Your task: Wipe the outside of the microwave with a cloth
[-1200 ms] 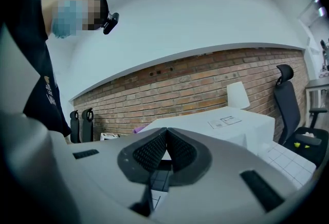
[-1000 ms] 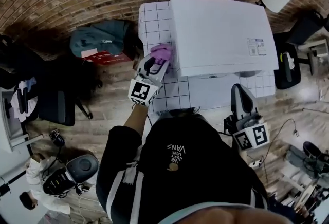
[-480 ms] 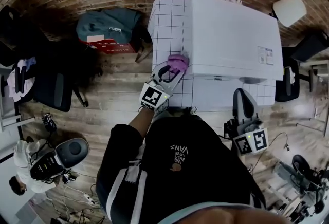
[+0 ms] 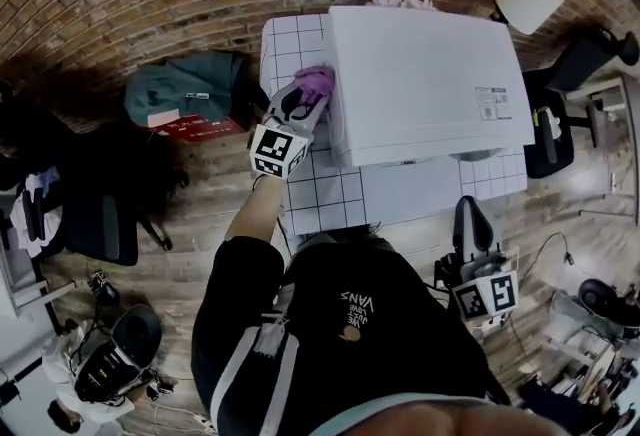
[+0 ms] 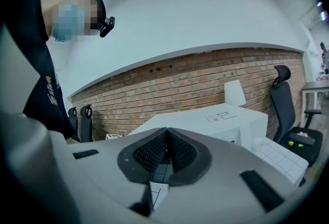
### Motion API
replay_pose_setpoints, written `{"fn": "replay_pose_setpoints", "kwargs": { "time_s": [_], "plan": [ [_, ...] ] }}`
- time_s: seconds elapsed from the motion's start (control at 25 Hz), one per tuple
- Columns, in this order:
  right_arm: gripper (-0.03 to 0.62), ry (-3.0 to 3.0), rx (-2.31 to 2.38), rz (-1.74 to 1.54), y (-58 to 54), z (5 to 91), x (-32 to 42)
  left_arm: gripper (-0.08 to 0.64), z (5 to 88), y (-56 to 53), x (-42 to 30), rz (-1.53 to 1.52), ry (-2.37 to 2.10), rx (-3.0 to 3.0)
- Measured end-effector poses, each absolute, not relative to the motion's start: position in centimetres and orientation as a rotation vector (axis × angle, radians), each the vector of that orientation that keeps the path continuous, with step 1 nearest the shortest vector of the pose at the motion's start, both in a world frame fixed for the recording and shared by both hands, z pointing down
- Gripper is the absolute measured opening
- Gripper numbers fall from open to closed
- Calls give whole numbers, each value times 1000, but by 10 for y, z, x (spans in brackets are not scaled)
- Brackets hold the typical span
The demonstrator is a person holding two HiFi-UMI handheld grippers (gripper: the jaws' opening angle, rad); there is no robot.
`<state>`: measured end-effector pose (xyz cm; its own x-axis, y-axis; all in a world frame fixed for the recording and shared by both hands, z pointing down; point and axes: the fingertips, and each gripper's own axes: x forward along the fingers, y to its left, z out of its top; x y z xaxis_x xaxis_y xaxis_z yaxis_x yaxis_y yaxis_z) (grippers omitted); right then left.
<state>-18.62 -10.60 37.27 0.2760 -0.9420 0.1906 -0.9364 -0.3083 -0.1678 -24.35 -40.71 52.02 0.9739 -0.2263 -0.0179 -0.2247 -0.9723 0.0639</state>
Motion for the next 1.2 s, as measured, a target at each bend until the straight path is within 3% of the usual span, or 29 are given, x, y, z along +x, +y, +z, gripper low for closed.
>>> {"fn": "replay_pose_setpoints", "kwargs": {
  "time_s": [0.56, 1.0, 1.2],
  "plan": [
    [-2, 1704, -2543, -430, -97, 369, -180, 141, 526, -495, -209, -18, -525, 2999],
    [-2, 2022, -2373, -453, -144, 382, -189, 141, 579, -322, -307, 140, -323, 2942],
    [-2, 2128, -2289, -473, -160, 386, -204, 141, 595, -270, -313, 147, -308, 2862]
  ]
}}
